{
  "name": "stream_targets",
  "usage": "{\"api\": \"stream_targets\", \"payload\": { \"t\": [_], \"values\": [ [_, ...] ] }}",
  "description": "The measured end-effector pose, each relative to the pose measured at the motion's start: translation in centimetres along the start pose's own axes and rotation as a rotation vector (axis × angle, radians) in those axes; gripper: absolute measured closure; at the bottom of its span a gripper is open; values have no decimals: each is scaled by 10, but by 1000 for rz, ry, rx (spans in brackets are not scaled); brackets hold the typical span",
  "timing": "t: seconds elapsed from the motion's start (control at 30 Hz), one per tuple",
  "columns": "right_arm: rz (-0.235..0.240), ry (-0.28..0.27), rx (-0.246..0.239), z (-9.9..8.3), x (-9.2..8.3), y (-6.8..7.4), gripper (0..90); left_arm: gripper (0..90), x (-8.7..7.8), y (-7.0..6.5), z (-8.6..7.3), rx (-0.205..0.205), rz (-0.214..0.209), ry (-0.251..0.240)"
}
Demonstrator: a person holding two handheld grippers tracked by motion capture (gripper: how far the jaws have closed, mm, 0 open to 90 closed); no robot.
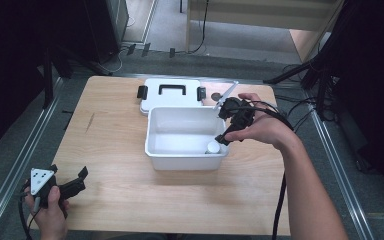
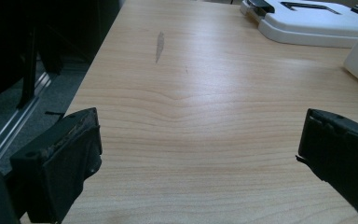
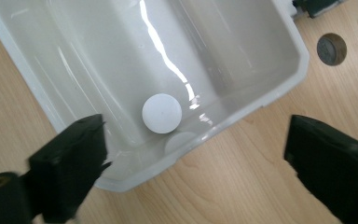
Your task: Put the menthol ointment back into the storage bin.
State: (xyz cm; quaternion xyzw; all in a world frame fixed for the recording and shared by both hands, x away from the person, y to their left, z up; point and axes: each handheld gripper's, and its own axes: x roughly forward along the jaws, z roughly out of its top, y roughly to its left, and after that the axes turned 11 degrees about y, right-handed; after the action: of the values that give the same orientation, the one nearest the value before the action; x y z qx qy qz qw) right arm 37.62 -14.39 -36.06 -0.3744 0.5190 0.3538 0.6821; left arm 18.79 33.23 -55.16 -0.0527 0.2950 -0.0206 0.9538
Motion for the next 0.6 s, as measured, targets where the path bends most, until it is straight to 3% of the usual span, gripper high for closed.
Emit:
{"api": "stream_targets", "payload": {
  "t": [0.23,0.4,0.6],
  "values": [
    [-34,-153,174,-39,6,-11,0,0,0,0,0,-1,1,-1],
    [-47,-222,303,-71,17,-21,0,0,0,0,0,2,2,-1],
    [-68,-295,397,-105,31,-20,0,0,0,-1,0,6,6,-3]
  ]
}}
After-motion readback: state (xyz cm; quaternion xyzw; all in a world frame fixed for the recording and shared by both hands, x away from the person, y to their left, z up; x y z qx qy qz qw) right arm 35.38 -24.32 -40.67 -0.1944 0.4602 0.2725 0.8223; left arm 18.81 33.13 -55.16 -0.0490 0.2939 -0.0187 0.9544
